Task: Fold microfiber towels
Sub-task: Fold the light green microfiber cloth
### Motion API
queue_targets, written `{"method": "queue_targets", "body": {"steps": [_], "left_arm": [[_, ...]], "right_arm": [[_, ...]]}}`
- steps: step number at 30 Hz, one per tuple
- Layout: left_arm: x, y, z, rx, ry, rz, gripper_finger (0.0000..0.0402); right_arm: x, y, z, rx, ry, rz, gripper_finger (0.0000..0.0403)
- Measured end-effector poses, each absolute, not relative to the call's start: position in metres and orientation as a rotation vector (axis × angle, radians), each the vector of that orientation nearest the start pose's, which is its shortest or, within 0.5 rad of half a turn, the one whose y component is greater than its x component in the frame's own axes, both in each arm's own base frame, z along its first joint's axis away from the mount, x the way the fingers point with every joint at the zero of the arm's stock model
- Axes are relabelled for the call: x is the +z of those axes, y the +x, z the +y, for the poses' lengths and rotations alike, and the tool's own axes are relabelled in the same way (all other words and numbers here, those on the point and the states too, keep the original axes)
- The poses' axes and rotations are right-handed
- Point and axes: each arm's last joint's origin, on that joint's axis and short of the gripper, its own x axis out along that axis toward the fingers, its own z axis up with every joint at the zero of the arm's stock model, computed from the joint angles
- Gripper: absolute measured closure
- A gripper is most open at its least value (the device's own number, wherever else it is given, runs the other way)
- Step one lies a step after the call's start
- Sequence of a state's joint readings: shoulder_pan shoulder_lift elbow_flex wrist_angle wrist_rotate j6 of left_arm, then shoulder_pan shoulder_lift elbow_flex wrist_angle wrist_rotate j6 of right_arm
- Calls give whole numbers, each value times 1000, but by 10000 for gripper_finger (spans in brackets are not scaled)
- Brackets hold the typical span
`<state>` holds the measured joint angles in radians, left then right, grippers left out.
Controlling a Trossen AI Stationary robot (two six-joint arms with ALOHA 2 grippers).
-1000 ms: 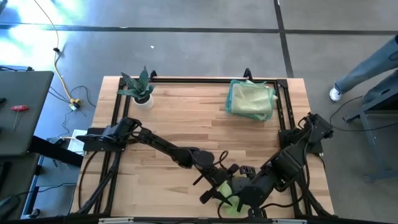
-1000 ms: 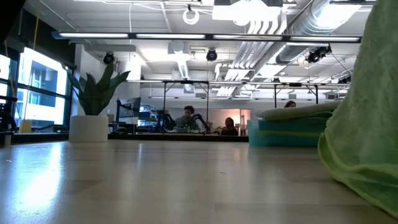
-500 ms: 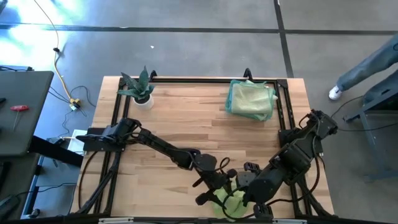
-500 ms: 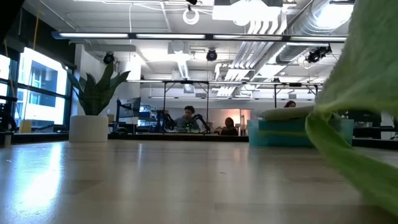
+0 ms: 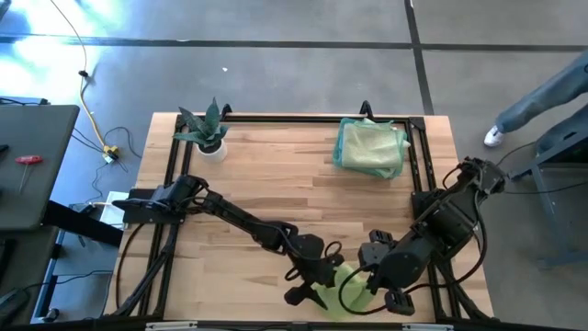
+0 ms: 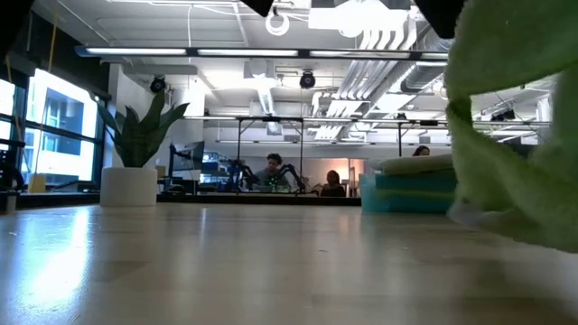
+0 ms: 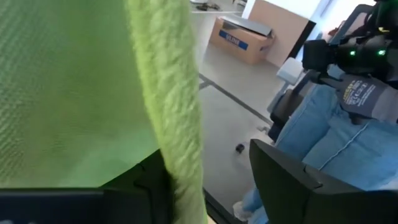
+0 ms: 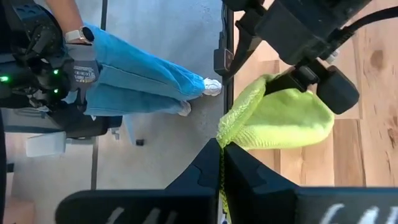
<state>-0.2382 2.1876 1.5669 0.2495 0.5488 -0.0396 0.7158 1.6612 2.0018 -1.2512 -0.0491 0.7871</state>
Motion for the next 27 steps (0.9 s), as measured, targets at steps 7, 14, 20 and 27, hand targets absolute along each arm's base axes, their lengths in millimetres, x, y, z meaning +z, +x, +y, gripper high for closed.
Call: {"method": "queue_targets", "body": {"steps": [7,14,20,27], "left_arm": [[191,477,-126,-746,-150,418,303],[190,476,-124,-729,-188,450,395],[186,473,-133,-704,-229,514,399],[207,460,-113,-495,-325,673,401]], "right_arm": [[426,233,204,295,371,1132,403],[425,232,204,297,331,1127,403],[422,230,200,245,302,1153,403],[419,231,190,129,324,1191,403]]}}
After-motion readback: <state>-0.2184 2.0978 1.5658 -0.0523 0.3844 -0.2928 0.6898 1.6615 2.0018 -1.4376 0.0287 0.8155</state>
